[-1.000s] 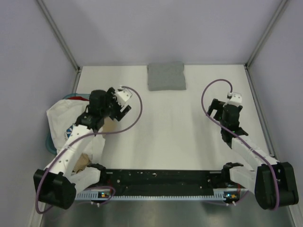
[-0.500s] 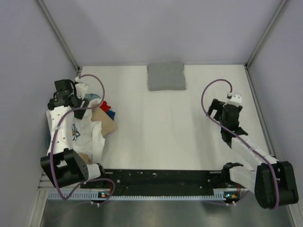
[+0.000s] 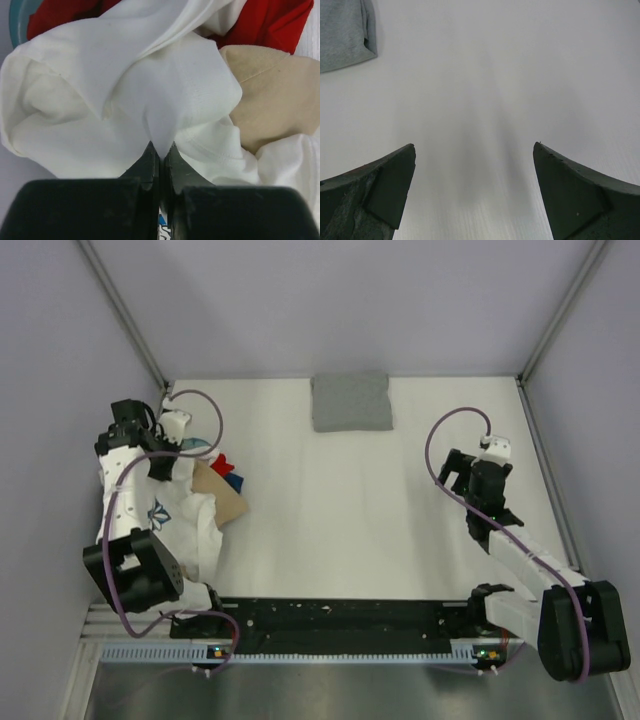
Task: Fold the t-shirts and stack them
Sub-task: Grab crumpled tshirt from bin with the left arm, then move the tshirt to the center of the board
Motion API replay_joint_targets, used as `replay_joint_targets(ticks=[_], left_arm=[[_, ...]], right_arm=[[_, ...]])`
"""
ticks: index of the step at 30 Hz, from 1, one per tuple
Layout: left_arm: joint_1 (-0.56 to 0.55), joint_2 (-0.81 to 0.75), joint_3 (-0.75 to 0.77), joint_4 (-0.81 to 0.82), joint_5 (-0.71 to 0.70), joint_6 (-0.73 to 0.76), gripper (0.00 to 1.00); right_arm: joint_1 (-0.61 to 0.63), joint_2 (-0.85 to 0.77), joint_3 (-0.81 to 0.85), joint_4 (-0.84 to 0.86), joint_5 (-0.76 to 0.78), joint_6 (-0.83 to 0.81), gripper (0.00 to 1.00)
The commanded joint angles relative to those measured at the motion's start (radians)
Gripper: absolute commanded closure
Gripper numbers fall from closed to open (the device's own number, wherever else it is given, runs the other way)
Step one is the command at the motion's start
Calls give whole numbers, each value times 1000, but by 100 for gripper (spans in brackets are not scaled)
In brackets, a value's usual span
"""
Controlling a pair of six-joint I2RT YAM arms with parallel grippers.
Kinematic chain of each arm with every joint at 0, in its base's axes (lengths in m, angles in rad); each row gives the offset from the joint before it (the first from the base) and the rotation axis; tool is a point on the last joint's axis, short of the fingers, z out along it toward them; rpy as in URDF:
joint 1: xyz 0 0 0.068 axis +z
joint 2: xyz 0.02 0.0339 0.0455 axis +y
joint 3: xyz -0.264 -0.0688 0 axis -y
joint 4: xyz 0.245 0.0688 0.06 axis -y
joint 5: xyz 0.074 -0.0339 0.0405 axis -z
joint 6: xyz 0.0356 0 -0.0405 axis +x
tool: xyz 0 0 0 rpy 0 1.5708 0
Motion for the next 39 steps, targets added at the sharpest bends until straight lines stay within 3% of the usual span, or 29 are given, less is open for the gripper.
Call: replay_joint_targets(ticks=[1,8,13,18,22,24,25,26,28,30,39], left_arm=[[4,-71,100,-14,-31,-34,100],[3,-304,128,199,-166,-16,100],[3,-392,226,207,-22,13,100],[3,-386,394,216,38,-56,100],[3,-332,601,95,385,-164,100],[-17,-320,600,78,621,-281,100],[-69,-314,580,69,695,-328,100],[-168,-306,554,61,660,-330,100],[-445,-300,478,52,395,-272,100],[-596,-266,433,55,310,-258,100],[-937,62,374,227,322,-278,100]], right_arm=[[8,-8,21,28,18,5,1],[8,2,30,20,18,5,1],[8,3,30,17,21,8,1],[6,6,32,12,21,8,1],[8,9,40,0,11,8,1],[8,9,47,-11,-11,13,1],[6,6,58,-24,-29,14,1],[8,5,72,-40,-51,16,1],[6,-6,108,-78,-133,16,1],[6,-23,157,-115,-225,14,1],[4,-70,395,-422,-365,42,1]])
